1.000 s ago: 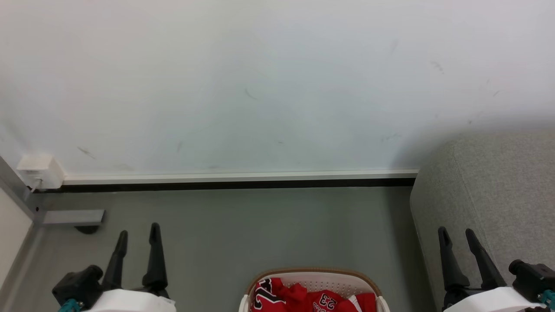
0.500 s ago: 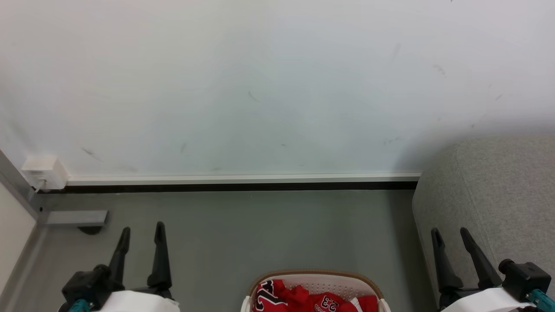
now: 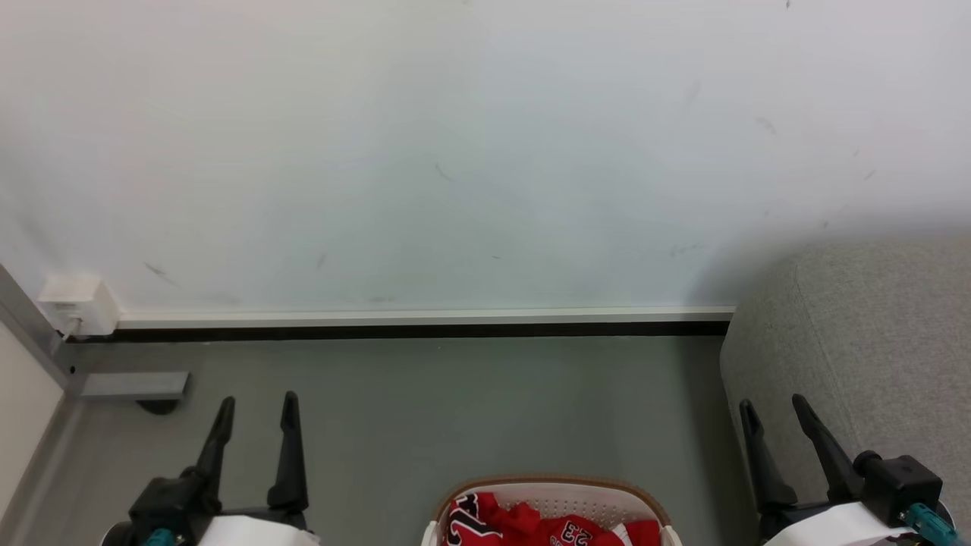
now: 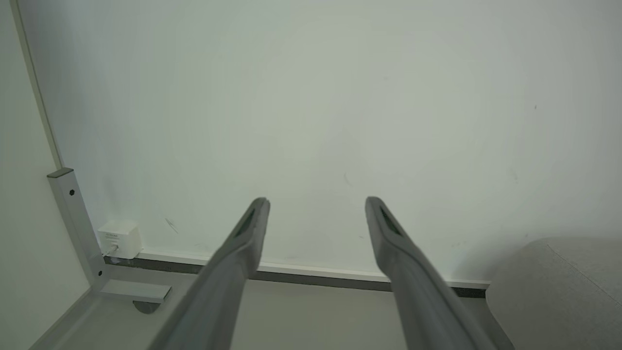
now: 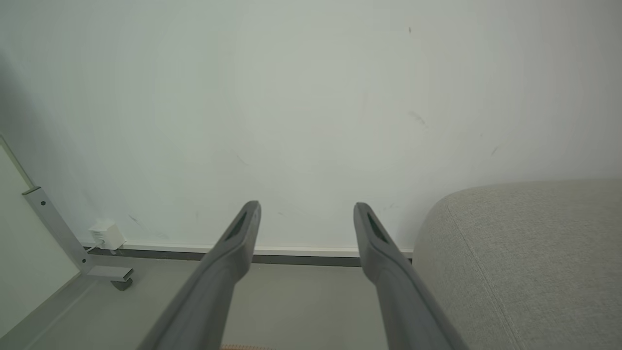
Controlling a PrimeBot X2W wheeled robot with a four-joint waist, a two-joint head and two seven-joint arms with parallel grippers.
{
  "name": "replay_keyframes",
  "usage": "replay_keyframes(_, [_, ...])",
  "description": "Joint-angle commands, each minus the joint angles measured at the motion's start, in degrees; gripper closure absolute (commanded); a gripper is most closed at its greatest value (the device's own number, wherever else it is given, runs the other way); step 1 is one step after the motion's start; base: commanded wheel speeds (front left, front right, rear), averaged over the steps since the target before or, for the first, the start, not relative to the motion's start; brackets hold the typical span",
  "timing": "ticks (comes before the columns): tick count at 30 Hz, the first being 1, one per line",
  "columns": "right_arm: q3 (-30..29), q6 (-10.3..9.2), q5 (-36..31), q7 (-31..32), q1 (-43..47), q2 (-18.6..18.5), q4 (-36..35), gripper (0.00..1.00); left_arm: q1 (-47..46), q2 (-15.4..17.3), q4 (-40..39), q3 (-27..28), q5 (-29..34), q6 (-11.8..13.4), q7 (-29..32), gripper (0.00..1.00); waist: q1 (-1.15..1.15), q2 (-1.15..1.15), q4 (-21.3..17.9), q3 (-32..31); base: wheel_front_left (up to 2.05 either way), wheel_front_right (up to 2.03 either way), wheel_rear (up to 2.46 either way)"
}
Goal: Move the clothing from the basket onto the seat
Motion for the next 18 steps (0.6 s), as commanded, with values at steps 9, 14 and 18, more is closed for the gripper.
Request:
replay_keyframes(9, [0.46, -0.13, -1.09, -0.39, -0.54, -0.38, 0.16, 0.00, 0.65, 0.46, 0.27, 0.50, 1.48, -0.48, -0.44, 0.00, 0.00, 0.00, -0.58, 0.06, 0.00, 0.00, 0.00])
replay_keyframes(14, [0.76, -0.12, -0.92, -0.39, -0.50, -0.48, -0.08, 0.00, 0.62, 0.46, 0.51, 0.82, 1.58, -1.01, -0.44, 0.00, 0.00, 0.00, -0.99, 0.21, 0.00, 0.00, 0.00])
replay_keyframes(18, [0.97, -0.12, -0.69, -0.39, -0.62, -0.53, -0.23, 0.00, 0.53, 0.45, 0.52, 0.77, 1.55, -1.07, -0.44, 0.00, 0.00, 0.00, -1.43, 0.46, 0.00, 0.00, 0.00])
